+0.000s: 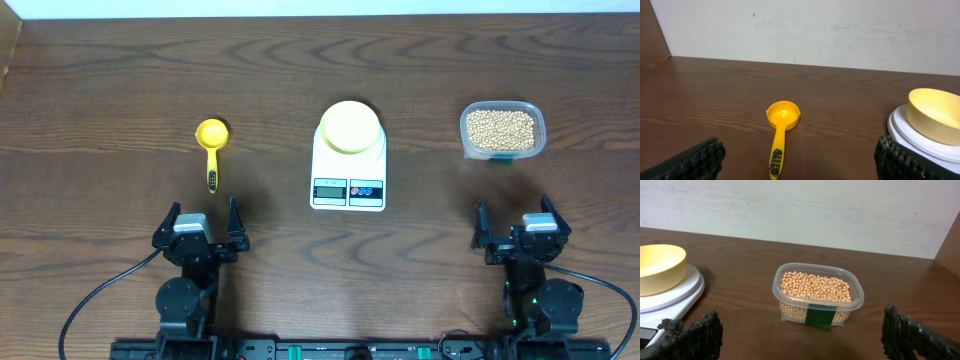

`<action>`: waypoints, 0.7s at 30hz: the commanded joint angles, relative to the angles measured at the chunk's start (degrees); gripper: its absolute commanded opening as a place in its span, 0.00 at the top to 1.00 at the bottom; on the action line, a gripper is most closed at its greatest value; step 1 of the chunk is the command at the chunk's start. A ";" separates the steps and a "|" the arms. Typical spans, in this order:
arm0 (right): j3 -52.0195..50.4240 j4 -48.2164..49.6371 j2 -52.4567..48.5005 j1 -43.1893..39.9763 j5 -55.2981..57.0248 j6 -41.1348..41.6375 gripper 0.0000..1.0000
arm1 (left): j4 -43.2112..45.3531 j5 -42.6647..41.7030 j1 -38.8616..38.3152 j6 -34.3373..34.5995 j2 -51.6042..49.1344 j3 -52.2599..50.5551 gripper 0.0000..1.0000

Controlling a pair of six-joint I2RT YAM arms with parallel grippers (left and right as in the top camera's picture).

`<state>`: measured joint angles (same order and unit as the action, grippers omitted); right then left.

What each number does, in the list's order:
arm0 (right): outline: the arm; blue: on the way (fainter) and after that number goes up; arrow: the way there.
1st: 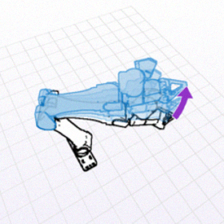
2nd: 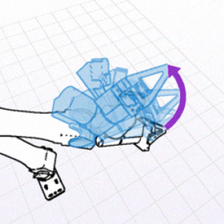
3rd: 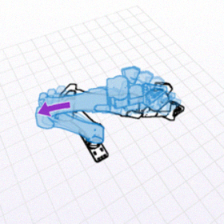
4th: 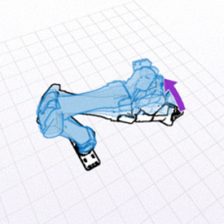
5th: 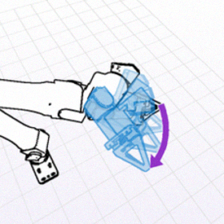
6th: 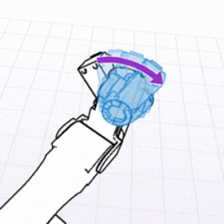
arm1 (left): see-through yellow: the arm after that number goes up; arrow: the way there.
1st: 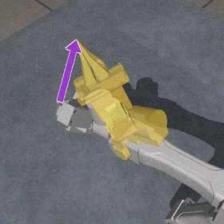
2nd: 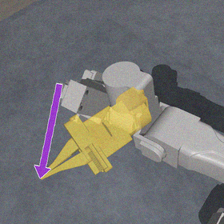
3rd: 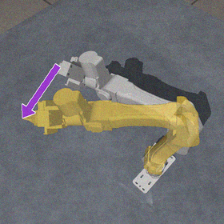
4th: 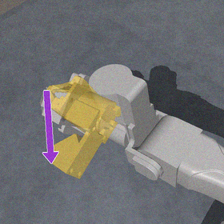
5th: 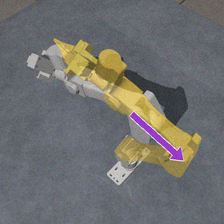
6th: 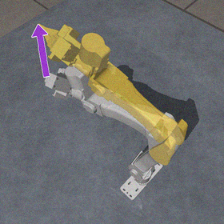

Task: Scoop item into bowl and weigh 50g on scale

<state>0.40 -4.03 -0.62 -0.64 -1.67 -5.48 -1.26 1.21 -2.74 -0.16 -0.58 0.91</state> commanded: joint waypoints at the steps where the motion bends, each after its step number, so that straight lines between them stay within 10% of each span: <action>1: -0.09 -0.26 0.31 -0.28 0.04 -0.59 0.01 | -2.82 0.55 -0.09 0.24 0.24 -0.66 0.02; 21: -0.09 -0.26 0.31 -0.28 0.04 -0.59 0.01 | -2.82 0.55 -0.07 0.24 0.24 -0.66 0.02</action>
<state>0.40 -4.03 -0.62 -0.64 -1.67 -5.48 -1.26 1.21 -2.74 -0.14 -0.58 0.91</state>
